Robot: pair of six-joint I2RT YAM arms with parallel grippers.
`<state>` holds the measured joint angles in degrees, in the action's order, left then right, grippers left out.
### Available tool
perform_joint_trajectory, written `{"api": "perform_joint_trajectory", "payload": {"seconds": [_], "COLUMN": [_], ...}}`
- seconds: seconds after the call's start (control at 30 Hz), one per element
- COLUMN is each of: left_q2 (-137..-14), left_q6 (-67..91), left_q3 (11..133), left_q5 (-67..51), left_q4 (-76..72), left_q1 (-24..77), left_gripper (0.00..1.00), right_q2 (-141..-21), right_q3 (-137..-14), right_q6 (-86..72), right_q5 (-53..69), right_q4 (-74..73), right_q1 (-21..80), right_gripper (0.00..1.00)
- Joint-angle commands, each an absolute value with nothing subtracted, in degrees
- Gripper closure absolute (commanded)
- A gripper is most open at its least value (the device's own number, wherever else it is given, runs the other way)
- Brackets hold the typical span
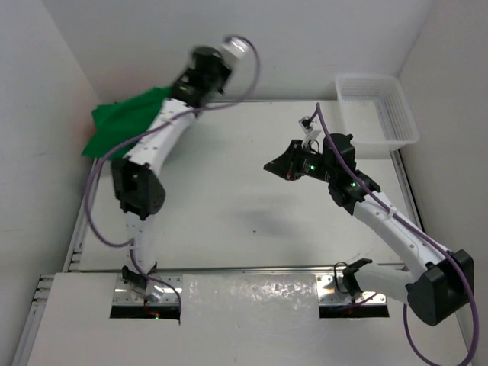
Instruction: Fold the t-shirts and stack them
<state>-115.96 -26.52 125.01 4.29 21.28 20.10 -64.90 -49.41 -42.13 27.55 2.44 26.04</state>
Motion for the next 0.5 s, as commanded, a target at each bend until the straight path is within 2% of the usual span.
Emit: {"api": "perform_joint_trajectory", "payload": {"seconds": [0.0, 0.17, 0.2, 0.23, 0.27, 0.3, 0.33, 0.4, 0.47], "left_q2": [-111.9, -117.2, -118.4, -119.7, -122.5, -124.1, -125.3, -127.9, -126.6], "left_q6": [-30.1, -34.0, -35.1, -35.2, -35.2, -34.1, -32.7, -26.8, -23.4], "left_q3": [123.9, 125.1, 124.5, 124.3, 124.5, 125.2, 127.2, 130.5, 133.7], "left_q5": [5.4, 9.4, 9.0, 5.6, 2.8, 0.3, -6.8, -16.3, -19.1], "left_q4": [20.9, 26.1, 26.8, 29.6, 31.7, 33.9, 38.5, 42.2, 44.1], "left_q1": [31.3, 38.3, 39.1, 40.6, 41.3, 42.0, 42.9, 42.9, 41.7], "left_gripper": [1.00, 1.00, 0.94, 0.67, 0.47, 0.33, 0.01, 0.00, 0.00], "right_q2": [-62.1, -57.8, -57.5, -56.8, -56.4, -56.0, -55.5, -54.0, -53.0], "right_q3": [-51.4, -52.9, -53.0, -53.0, -53.0, -52.8, -53.0, -54.7, -55.8], "right_q6": [-35.3, -33.4, -33.6, -33.6, -33.6, -33.8, -33.6, -31.9, -30.8], "right_q5": [19.8, 14.1, 13.2, 11.8, 10.9, 9.4, 8.3, 4.2, -2.4], "right_q4": [-2.7, -13.2, -15.0, -16.4, -19.4, -20.5, -21.3, -25.5, -27.9], "right_q1": [26.2, 22.3, 21.4, 19.3, 18.0, 16.9, 15.0, 14.6, 14.4], "right_gripper": [1.00, 1.00, 1.00, 0.93, 0.85, 0.78, 0.63, 0.51, 0.40]}}
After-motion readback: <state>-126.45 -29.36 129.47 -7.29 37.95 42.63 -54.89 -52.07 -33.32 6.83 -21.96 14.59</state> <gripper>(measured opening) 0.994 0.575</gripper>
